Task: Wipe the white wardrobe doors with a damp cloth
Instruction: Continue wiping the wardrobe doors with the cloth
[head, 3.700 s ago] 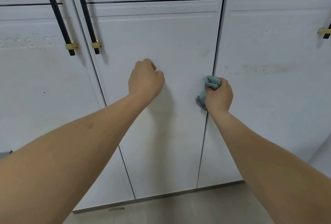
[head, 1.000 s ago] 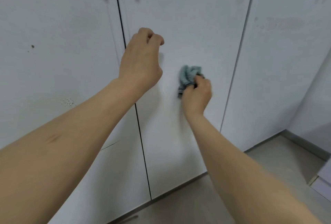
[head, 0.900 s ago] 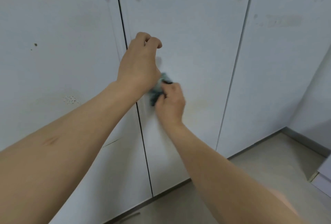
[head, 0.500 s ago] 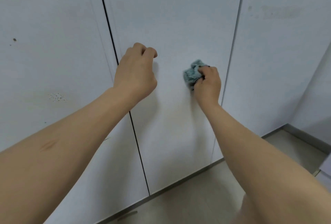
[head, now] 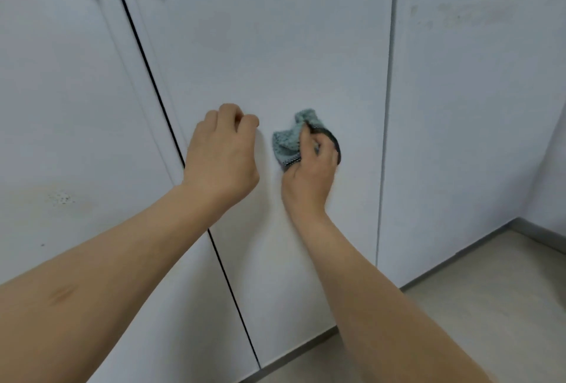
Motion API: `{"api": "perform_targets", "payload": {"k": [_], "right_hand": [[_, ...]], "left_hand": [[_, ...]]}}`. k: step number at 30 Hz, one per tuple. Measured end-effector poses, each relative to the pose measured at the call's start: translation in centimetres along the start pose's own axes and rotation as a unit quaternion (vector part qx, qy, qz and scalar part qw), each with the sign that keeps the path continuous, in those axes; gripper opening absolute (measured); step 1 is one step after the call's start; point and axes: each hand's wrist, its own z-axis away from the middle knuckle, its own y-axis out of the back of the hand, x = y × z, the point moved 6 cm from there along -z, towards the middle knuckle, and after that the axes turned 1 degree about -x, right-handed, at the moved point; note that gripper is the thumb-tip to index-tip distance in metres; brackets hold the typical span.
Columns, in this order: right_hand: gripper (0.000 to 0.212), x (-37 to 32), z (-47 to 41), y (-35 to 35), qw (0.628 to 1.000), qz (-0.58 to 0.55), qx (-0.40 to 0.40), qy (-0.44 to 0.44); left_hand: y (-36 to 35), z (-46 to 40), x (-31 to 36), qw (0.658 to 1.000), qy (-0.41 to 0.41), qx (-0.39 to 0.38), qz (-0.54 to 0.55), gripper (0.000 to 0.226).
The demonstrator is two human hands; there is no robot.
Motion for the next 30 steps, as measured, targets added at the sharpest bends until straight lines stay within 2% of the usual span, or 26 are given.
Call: {"api": "perform_targets", "payload": {"k": [3, 4, 7, 9, 12, 14, 17, 20, 24, 27, 30], "right_hand": [[0.048, -3.0, 0.9, -0.9, 0.985, -0.013, -0.113, 0.127], [0.047, -2.9, 0.8, -0.7, 0.981, -0.011, -0.129, 0.148], [0.063, 1.2, -1.7, 0.5, 0.983, 0.029, -0.109, 0.144], [0.075, 5.1, -4.5, 2.0, 0.991, 0.054, -0.076, 0.096], [0.073, 10.2, -6.8, 4.4, 0.996, 0.066, -0.049, -0.026], [0.073, 11.9, -5.8, 5.3, 0.991, 0.090, -0.051, -0.085], [0.072, 11.4, -3.0, 4.9, 0.984, 0.111, -0.092, -0.107], [0.057, 7.4, -0.7, 3.2, 0.985, 0.109, -0.128, -0.049], [0.057, 0.5, 3.4, 0.1, 0.979, 0.062, -0.167, 0.094], [0.055, -3.7, 7.9, -2.6, 0.943, 0.059, -0.282, 0.167], [0.066, -6.2, 12.1, -4.2, 0.903, 0.088, -0.338, 0.250]], "left_hand": [[-0.4, -1.2, 1.7, 1.000, 0.002, 0.004, 0.026, 0.038], [-0.5, -1.7, 2.2, 1.000, 0.002, 0.007, 0.030, 0.037], [-0.9, -2.4, 3.4, 1.000, -0.017, 0.014, 0.019, 0.043], [-1.3, -2.6, 3.6, 1.000, -0.016, 0.022, 0.010, 0.044], [-1.4, -2.6, 3.3, 0.999, -0.016, 0.024, 0.017, 0.044], [-0.9, -2.6, 3.1, 0.997, -0.029, 0.030, 0.058, 0.043], [0.7, -2.3, 2.5, 0.982, -0.057, 0.056, 0.173, 0.034], [2.2, -1.9, 1.4, 0.968, -0.086, 0.076, 0.223, 0.030], [2.6, -1.2, -0.4, 0.976, -0.021, 0.035, 0.213, 0.030], [1.8, 0.1, -1.8, 0.978, 0.032, -0.013, 0.207, 0.030], [1.8, 1.4, -1.7, 0.973, -0.002, 0.006, 0.233, 0.029]]}}
